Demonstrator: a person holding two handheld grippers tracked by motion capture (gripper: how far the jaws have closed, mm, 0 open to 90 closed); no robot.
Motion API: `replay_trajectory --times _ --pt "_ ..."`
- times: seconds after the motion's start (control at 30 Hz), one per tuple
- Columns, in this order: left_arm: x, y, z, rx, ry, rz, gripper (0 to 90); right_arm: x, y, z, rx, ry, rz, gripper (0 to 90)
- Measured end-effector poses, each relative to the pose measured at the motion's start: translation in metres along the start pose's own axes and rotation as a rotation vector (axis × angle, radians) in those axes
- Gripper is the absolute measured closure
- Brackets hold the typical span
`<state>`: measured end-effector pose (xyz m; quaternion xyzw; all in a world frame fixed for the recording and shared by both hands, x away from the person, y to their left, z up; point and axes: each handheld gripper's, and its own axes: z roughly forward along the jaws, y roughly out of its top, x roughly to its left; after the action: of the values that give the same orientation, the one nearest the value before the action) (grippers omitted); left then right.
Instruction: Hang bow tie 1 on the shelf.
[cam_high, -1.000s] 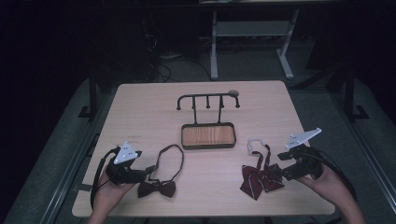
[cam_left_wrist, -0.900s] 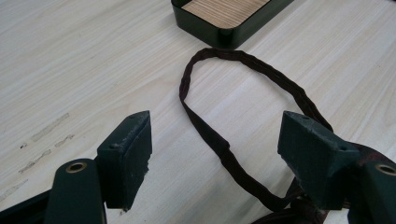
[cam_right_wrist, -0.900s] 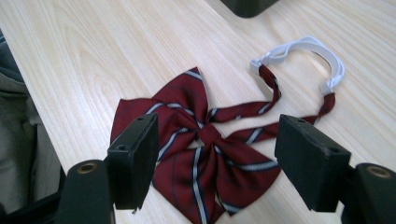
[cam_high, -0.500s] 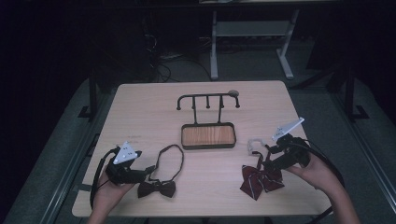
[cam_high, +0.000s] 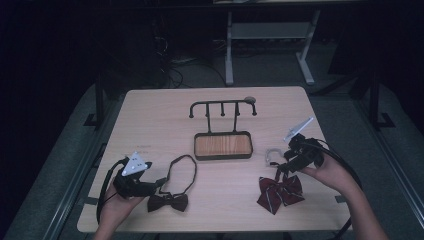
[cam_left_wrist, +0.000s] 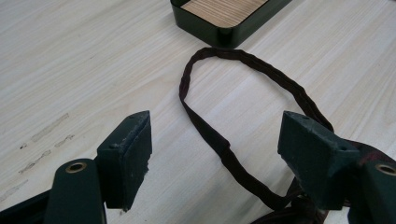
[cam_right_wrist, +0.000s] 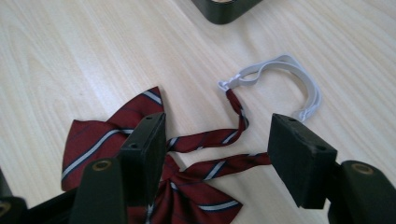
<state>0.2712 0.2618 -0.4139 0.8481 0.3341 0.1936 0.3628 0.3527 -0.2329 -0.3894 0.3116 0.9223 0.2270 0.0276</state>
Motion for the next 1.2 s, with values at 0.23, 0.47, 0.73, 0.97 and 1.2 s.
replay_trajectory --times 0.23,0.47,0.73,0.97,1.2 --pt "0.000 0.000 0.000 0.004 -0.002 -0.001 26.4 -0.009 0.011 0.004 0.029 -0.008 -0.001 38.1" --pt "0.002 -0.001 0.000 0.003 -0.001 -0.001 26.4 -0.019 0.021 0.011 0.060 -0.007 0.000 38.5" --pt "0.003 -0.001 0.000 0.004 -0.004 0.000 26.4 -0.032 0.026 0.025 0.099 -0.002 0.043 40.2" --pt "0.003 -0.001 0.000 0.005 -0.004 0.000 26.4 -0.043 0.026 0.031 0.116 -0.010 0.073 42.4" --pt "0.003 -0.001 0.000 0.000 -0.005 -0.005 26.4 -0.050 0.026 0.037 0.135 -0.032 0.091 45.2"
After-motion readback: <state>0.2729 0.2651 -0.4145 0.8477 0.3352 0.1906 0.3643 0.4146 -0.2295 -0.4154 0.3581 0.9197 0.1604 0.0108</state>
